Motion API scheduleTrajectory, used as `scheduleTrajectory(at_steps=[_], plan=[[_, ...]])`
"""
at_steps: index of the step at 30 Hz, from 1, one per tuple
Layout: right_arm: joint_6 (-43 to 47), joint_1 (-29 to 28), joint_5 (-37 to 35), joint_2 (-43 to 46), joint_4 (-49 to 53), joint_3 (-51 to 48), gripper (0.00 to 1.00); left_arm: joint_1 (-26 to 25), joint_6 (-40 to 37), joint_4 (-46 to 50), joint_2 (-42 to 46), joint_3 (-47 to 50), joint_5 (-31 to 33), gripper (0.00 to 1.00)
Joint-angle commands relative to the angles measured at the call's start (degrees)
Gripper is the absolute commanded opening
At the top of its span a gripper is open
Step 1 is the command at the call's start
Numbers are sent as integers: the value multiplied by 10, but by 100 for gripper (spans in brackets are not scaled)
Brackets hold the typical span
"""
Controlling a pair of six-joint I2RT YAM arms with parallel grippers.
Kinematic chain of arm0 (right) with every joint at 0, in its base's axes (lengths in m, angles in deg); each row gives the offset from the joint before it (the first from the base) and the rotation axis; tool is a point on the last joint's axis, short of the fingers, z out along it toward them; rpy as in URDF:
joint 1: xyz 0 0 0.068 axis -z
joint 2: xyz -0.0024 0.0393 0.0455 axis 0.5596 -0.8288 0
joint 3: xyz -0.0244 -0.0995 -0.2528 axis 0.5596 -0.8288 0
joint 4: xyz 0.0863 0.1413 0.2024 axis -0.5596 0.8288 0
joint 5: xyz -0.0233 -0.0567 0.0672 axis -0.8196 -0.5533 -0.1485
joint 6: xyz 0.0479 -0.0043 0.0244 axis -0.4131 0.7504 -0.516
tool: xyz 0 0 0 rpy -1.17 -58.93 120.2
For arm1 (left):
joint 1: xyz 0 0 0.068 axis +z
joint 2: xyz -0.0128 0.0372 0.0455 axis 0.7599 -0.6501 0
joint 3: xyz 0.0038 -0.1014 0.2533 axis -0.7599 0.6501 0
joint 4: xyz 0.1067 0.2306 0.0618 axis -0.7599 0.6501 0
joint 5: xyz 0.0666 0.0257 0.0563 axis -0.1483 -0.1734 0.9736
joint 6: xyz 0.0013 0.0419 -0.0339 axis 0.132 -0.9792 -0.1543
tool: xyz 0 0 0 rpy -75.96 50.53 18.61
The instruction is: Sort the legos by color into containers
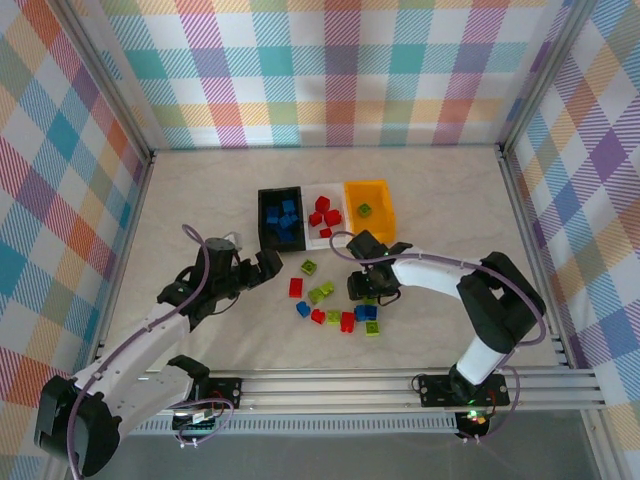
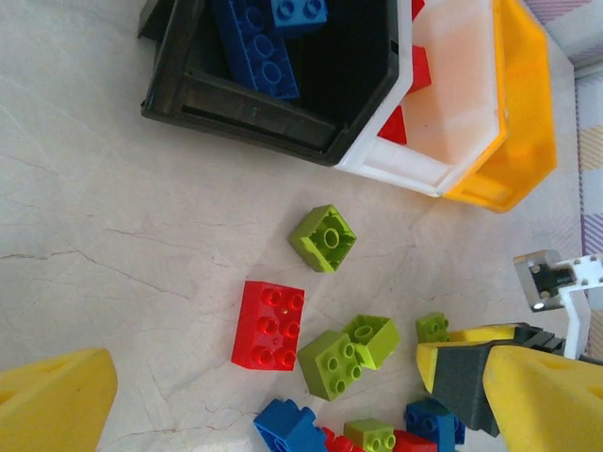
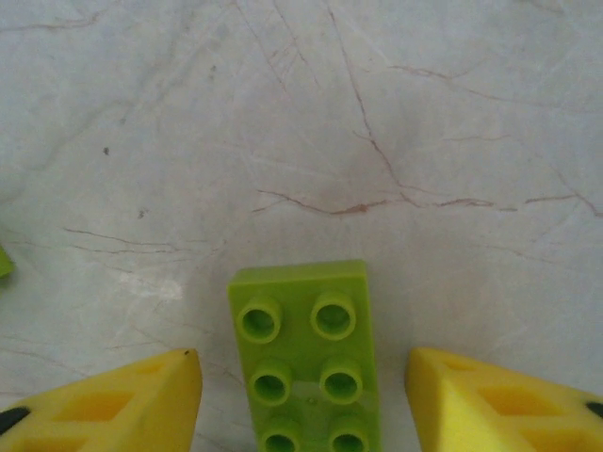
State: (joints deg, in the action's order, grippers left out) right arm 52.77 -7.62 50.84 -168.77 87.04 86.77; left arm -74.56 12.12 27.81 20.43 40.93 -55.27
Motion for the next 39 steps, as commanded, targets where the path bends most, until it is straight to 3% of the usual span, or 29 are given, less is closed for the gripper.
scheduleTrajectory(at_steps=[1,9,19,33,37,39], plan=[[15,-15,-51,-28,23,18,52,-2,3,1,10,8,13,100],[19,-15,-41,-13,5,19,35,-1,2,4,-2,7,8,100],[75,52,-53,62,25,138,31,3,-4,-16,-18,9,-24,99],[83,150,-64,-183,44,410,33,3,-9,-24,-77,1,-61,95],[75,162,-63,-231,64,454,38,3,-14,-20,-89,-6,-67,94],[70,164,-52,-234,64,457,45,2,-16,-18,-93,-5,-69,94]])
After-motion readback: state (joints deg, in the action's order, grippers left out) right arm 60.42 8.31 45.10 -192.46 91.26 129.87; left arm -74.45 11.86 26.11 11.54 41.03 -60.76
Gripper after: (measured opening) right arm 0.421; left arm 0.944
